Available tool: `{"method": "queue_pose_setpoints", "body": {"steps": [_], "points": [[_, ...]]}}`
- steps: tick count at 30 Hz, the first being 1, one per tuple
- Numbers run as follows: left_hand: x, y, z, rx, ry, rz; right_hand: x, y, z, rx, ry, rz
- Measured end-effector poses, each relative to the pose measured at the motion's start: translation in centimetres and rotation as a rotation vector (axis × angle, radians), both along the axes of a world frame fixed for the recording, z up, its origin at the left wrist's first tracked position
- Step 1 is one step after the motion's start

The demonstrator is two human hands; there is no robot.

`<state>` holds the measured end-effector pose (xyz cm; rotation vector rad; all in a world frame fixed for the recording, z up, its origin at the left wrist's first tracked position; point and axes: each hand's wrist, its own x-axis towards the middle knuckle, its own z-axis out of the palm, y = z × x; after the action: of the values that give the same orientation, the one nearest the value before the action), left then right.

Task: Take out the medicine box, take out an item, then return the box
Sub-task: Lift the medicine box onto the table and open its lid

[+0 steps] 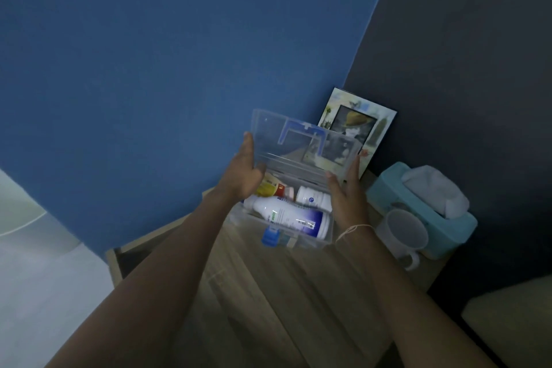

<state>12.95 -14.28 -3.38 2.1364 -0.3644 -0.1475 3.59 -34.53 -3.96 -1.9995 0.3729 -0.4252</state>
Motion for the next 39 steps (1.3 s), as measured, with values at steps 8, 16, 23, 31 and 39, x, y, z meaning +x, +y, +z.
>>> {"method": "queue_pose_setpoints", "body": {"steps": [8, 16, 23, 31, 39], "points": [[0.6, 0.4, -2.5, 0.077, 0.098, -0.02, 1.5, -0.5, -1.8, -0.023, 0.117, 0.011], [-0.9, 0.8, -2.2, 0.139, 0.002, -0.025, 0.8, -0.8, -1.4, -0.083, 0.154, 0.04], [-6.2, 2.6, -2.7, 0.281, -0.261, -0.106, -6.7, 0.7, -3.8, -0.341, 0.116, 0.016], [-7.6, -0.3, -0.9, 0.317, -0.419, -0.137, -12.4, 3.2, -8.3, -0.394, 0.15, 0.03], [-4.6, -3.9, 0.6, 0.334, -0.204, -0.214, -12.4, 3.6, -10.4, -0.514, 0.227, 0.029]]}}
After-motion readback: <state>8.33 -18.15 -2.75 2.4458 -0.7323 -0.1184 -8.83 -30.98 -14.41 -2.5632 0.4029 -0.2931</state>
